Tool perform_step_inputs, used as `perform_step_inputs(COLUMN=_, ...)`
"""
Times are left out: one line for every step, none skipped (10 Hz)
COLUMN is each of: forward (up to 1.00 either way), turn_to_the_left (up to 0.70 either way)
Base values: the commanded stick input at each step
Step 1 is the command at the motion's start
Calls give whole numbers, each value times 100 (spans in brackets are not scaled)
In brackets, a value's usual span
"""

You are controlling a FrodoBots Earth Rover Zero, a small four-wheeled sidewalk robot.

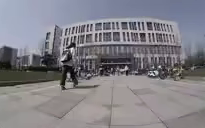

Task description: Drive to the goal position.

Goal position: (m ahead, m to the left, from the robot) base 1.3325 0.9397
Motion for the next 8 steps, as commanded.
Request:
perform_step_inputs(forward=100, turn_to_the_left=0)
perform_step_inputs(forward=100, turn_to_the_left=0)
perform_step_inputs(forward=100, turn_to_the_left=0)
perform_step_inputs(forward=100, turn_to_the_left=0)
perform_step_inputs(forward=100, turn_to_the_left=0)
perform_step_inputs(forward=100, turn_to_the_left=0)
perform_step_inputs(forward=100, turn_to_the_left=0)
perform_step_inputs(forward=100, turn_to_the_left=0)
